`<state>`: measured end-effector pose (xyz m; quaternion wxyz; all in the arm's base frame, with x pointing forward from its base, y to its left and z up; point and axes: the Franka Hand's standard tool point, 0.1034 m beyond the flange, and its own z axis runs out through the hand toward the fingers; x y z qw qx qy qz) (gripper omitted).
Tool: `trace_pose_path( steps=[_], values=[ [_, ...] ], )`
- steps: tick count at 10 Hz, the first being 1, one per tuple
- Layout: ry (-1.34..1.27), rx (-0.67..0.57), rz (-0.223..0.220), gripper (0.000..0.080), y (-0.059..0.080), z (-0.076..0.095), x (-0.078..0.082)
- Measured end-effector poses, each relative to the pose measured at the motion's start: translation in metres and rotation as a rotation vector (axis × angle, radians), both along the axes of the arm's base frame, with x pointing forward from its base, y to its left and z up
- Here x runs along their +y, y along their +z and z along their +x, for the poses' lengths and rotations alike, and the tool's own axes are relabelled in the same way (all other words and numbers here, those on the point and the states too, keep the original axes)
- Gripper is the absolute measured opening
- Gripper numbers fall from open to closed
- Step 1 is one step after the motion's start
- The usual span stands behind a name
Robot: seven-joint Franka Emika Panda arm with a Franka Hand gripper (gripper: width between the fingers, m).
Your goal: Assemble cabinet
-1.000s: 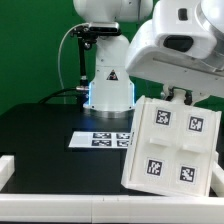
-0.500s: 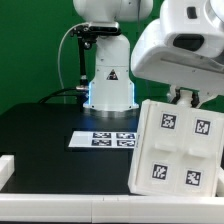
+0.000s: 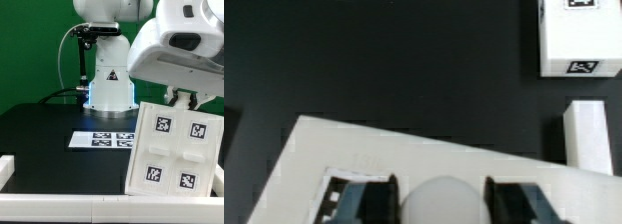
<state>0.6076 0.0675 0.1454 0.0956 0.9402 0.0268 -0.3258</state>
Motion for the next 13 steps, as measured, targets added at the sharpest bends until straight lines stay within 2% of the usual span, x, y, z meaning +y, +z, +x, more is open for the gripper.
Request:
trace_pose_path(
  steps=[1, 2, 4, 6, 9, 10, 12, 13],
  values=[
    [0.056, -0.037, 0.049, 0.0222, -0.002, 0.012, -0.003],
    [0.075, -0.059, 0.071, 0.0222, -0.003, 0.018, -0.008],
    [0.031, -0.080, 0.081, 0.0222, -0.003, 0.023, -0.012],
    [-0.091, -0.109, 0.042, 0.0222, 0.000, 0.024, -0.002],
    [-0.082, -0.126, -0.005, 0.0222, 0.000, 0.019, 0.019],
    [-0.075, -0.121, -0.010, 0.0222, -0.001, 0.015, 0.019],
    [-0.015, -0.131, 0.019, 0.0222, -0.002, 0.012, 0.010],
    [0.027, -0.121, 0.006, 0.0222, -0.002, 0.010, 0.005]
  ],
)
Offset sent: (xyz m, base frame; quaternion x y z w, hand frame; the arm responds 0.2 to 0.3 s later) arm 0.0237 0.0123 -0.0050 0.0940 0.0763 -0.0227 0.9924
